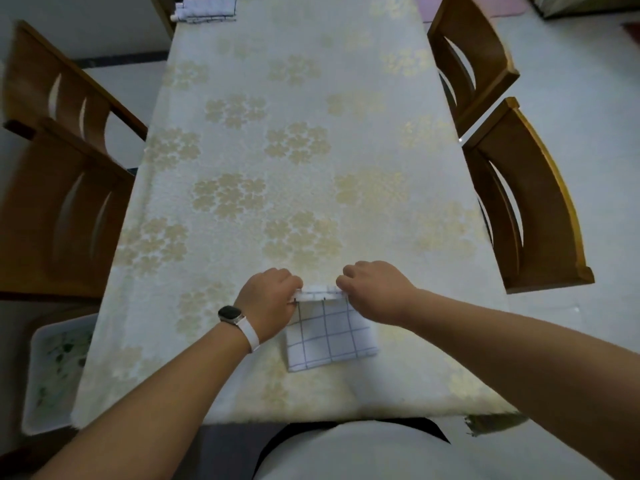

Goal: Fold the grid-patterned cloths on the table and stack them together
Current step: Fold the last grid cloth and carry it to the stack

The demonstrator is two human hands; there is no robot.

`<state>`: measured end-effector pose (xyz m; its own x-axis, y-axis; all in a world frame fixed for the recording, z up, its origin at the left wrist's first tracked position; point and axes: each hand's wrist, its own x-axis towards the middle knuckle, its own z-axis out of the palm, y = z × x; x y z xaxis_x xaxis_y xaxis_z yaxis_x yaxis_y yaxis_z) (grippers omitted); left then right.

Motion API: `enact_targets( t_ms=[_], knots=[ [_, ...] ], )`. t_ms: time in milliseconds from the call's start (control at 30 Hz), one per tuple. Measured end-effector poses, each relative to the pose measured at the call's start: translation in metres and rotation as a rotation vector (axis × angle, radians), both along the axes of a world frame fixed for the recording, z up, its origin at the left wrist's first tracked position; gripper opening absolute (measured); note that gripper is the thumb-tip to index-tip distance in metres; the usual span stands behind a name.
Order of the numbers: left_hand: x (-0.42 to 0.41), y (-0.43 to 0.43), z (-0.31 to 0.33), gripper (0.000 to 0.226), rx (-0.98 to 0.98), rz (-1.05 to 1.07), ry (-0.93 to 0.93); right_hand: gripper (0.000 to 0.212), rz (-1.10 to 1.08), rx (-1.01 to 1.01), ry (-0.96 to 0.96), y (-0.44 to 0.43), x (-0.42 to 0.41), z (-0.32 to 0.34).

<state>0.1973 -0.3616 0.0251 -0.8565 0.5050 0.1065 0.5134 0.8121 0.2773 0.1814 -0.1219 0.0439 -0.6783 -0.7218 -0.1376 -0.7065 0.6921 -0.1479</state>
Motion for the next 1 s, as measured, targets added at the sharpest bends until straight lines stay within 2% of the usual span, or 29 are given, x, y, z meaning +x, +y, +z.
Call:
enact_targets(
  t_ms=[100, 200, 233, 300, 367, 400, 467, 700, 833, 933, 1000],
  knots=[
    [0.021, 0.000, -0.013, 0.025, -0.028, -0.008, 0.041, 0.025, 0.055, 0.008, 0.017, 0.004, 0.027, -0.011],
    [0.031, -0.001, -0.025, 0.047, -0.003, 0.180, -0.068, 0.022, 0.006, -0.054, -0.006, 0.007, 0.045, -0.020],
    [0.032, -0.001, -0.027, 0.054, 0.047, 0.280, -0.159, 0.021, -0.033, -0.076, -0.020, 0.008, 0.047, -0.023],
    [0.031, -0.001, -0.026, 0.056, 0.253, 0.498, -0.468, 0.016, -0.121, -0.109, -0.046, 0.006, 0.048, -0.025],
    [0.029, 0.000, -0.027, 0.045, 0.462, 0.635, -0.747, 0.007, -0.238, -0.141, -0.077, 0.004, 0.042, -0.023],
    [0.028, 0.001, -0.029, 0.036, 0.514, 0.658, -0.807, 0.005, -0.298, -0.144, -0.108, 0.003, 0.037, -0.021],
    [0.027, 0.004, -0.031, 0.021, 0.526, 0.670, -0.851, 0.011, -0.408, -0.170, -0.181, 0.001, 0.027, -0.016],
    [0.018, 0.012, -0.043, 0.017, 0.400, 0.642, -0.900, 0.010, -0.603, -0.181, -0.357, -0.002, -0.015, -0.021],
    [0.015, 0.013, -0.049, 0.024, 0.351, 0.587, -0.892, 0.009, -0.631, -0.204, -0.410, -0.004, -0.030, -0.028],
    [0.017, 0.010, -0.055, 0.012, 0.288, 0.579, -0.824, 0.012, -0.592, -0.239, -0.439, 0.000, -0.032, -0.031],
    [0.019, 0.010, -0.056, 0.013, 0.286, 0.577, -0.811, 0.017, -0.564, -0.248, -0.448, 0.005, -0.032, -0.031]
  ],
)
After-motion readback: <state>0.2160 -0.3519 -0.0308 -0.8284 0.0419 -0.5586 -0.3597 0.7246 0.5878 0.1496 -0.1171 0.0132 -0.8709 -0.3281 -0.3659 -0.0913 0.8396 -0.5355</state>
